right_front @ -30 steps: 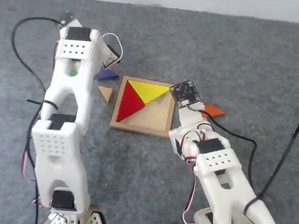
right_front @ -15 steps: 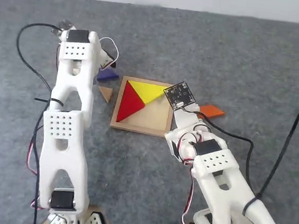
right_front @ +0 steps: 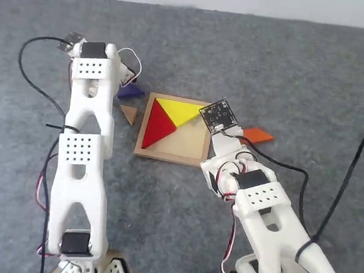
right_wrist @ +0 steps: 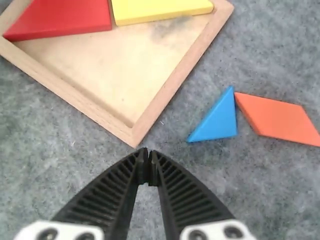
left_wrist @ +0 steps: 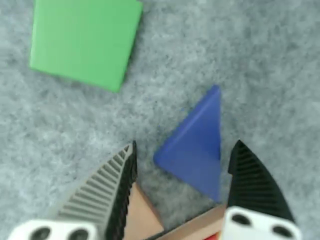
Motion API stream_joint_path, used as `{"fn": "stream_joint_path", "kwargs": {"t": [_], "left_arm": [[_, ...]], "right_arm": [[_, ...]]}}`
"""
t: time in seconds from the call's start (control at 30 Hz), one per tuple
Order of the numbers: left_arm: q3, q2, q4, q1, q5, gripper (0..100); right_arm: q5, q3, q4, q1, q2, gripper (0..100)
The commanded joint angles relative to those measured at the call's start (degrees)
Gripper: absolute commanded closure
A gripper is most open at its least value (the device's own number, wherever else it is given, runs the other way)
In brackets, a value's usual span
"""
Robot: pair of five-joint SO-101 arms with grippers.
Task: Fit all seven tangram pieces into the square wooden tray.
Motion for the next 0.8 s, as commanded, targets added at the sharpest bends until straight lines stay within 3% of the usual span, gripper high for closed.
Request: {"fn": "stream_joint_path", "kwargs": {"t": [0.0, 0.77], "left_arm": [[-2.86, -0.62, 0.97, -0.44, 0.62, 71], [-2.51, -0.44, -2.99, 1.32, 0.62, 75]], "right_arm": [[0.88, -0.35, -0.75, -0.57, -0.75, 98.9], [0.88, -0.35, -0.75, -0.75, -0.75, 98.9]]}}
